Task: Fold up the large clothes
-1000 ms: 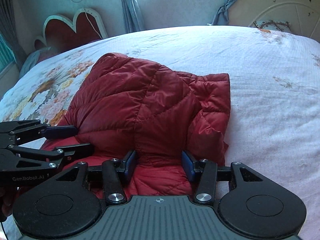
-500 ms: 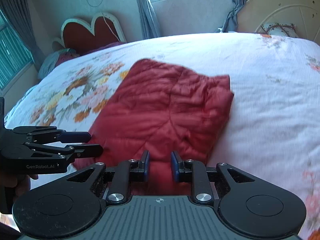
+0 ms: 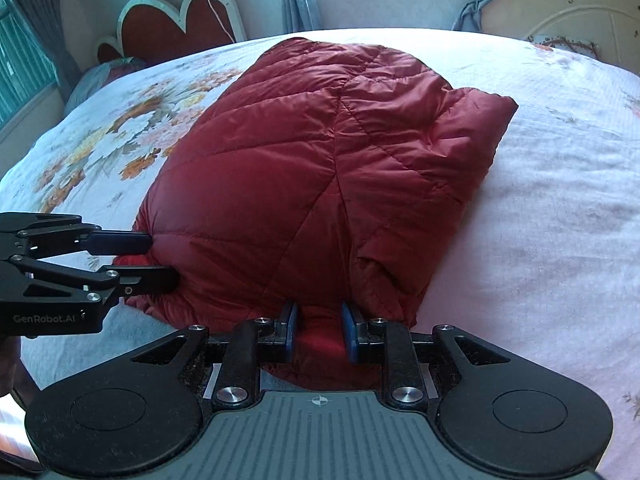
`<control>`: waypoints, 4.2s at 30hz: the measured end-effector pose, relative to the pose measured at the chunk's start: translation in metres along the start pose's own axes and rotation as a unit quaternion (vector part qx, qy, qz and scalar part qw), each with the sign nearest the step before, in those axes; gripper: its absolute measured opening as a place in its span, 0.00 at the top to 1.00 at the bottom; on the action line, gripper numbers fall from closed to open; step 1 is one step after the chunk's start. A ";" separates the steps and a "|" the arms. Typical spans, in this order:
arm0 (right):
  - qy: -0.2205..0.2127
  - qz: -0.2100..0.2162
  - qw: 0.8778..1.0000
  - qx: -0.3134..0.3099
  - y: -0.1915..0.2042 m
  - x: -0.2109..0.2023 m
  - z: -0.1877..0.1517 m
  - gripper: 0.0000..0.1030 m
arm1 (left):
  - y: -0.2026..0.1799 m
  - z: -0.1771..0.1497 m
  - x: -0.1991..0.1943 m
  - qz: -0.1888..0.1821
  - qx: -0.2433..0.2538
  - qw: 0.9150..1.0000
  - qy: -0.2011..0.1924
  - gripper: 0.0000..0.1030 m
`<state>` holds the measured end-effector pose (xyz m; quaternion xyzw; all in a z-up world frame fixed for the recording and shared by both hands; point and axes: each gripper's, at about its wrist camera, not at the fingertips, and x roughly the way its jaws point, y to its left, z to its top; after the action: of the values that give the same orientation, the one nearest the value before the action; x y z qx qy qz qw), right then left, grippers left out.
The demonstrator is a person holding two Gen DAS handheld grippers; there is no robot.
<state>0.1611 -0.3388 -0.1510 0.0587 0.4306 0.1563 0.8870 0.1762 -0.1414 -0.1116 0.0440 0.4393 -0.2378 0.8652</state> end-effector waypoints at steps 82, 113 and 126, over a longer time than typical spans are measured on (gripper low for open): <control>-0.087 0.128 0.964 0.217 -0.126 0.033 0.089 0.80 | 0.086 0.079 0.037 -0.061 -0.180 0.980 -0.054 0.45; -0.050 0.086 0.977 0.187 0.217 0.197 0.191 0.80 | 0.430 0.046 -0.046 -0.055 -0.195 0.979 -0.036 0.45; -0.032 0.079 0.972 0.218 0.198 0.218 0.169 0.79 | 0.436 0.035 -0.028 -0.059 -0.185 0.980 -0.042 0.45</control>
<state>0.3755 -0.0755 -0.1614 0.2895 0.4194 0.1261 0.8511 0.3843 0.2437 -0.1262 -0.1532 0.4407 -0.2048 0.8604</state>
